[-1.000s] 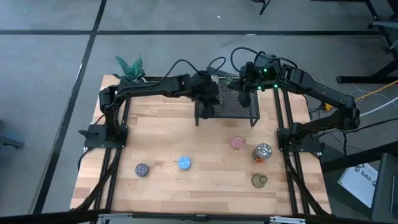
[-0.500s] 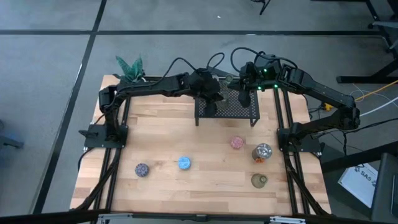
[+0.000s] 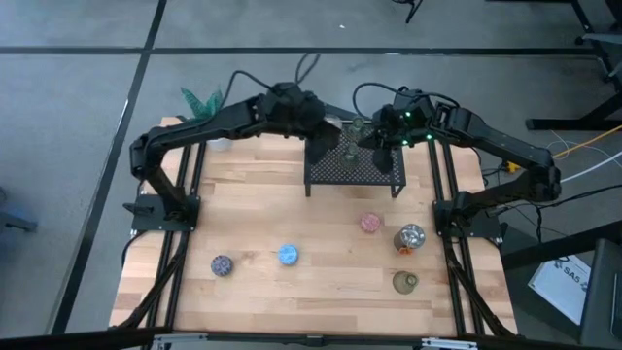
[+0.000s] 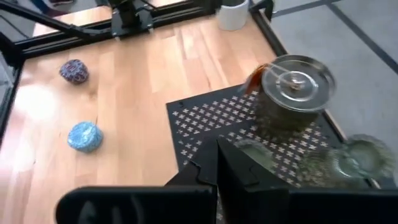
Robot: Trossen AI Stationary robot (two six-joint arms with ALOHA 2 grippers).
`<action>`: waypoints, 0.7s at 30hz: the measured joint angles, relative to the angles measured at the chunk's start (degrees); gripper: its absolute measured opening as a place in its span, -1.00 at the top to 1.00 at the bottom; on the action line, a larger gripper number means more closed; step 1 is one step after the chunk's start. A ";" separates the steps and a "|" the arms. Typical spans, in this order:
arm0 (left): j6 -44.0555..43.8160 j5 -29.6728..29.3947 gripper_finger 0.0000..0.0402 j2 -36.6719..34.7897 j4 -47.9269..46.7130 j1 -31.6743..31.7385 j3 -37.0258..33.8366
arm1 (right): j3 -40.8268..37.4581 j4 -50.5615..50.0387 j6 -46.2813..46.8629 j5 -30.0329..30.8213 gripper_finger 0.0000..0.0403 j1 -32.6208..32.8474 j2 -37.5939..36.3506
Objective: Pick & Place candle stick holders
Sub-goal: Put the top green vase candle holder on the shelf aligned with the other green vase candle holder
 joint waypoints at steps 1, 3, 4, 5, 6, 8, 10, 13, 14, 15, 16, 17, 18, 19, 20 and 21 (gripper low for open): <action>0.04 -0.77 0.99 -0.67 0.02 -0.03 0.00 | 0.00 0.22 0.00 -0.24 1.00 0.26 0.31; 0.54 -1.37 0.99 -2.08 -0.08 -0.03 0.00 | 0.00 0.23 0.05 -0.31 1.00 0.78 1.14; 0.97 -1.50 0.99 -2.71 -0.01 -0.01 0.00 | 0.00 0.38 0.11 -0.33 1.00 0.96 1.70; 1.46 -1.75 0.99 -3.39 -0.04 -0.01 0.00 | 0.00 0.39 0.21 -0.31 1.00 1.14 2.19; 1.86 -2.00 0.99 -3.97 -0.03 -0.01 0.00 | 0.00 0.38 0.25 -0.31 1.00 1.23 2.76; 2.34 -2.10 0.99 -4.87 -0.01 -0.01 0.00 | 0.00 0.56 0.27 -0.31 1.00 1.44 3.93; 2.59 -2.18 0.99 -5.49 -0.05 -0.03 0.00 | 0.00 0.48 0.27 -0.31 1.00 1.61 5.31; 3.03 -2.70 0.99 -6.17 -0.02 -0.01 0.00 | 0.00 0.49 0.30 -0.31 1.00 1.86 6.95; 3.03 -3.00 0.99 -6.22 -0.02 -0.01 0.00 | 0.00 0.56 0.31 -0.31 1.00 1.86 7.39; 3.04 -3.39 0.99 -6.22 -0.04 -0.03 0.00 | 0.00 0.50 0.35 -0.29 1.00 1.86 7.80; 3.04 -3.66 0.99 -6.19 -0.14 0.00 0.00 | 0.00 0.52 0.42 -0.29 1.00 1.86 8.14; 3.04 -3.72 0.99 -6.18 -0.25 0.09 0.00 | 0.00 0.54 0.43 -0.27 1.00 1.86 8.33; 3.04 -3.72 0.99 -6.18 -0.25 0.25 0.00 | 0.00 0.52 0.45 -0.14 1.00 1.86 8.39; 3.04 -3.72 0.99 -6.18 -0.25 0.34 0.00 | 0.00 0.50 0.45 0.21 1.00 1.86 8.38; 3.04 -3.72 0.99 -6.18 -0.40 0.40 0.00 | 0.00 0.55 0.45 0.95 1.00 1.87 8.37; 3.04 -3.72 0.99 -6.18 -0.61 0.42 0.00 | 0.00 0.55 0.45 1.54 1.00 1.90 8.37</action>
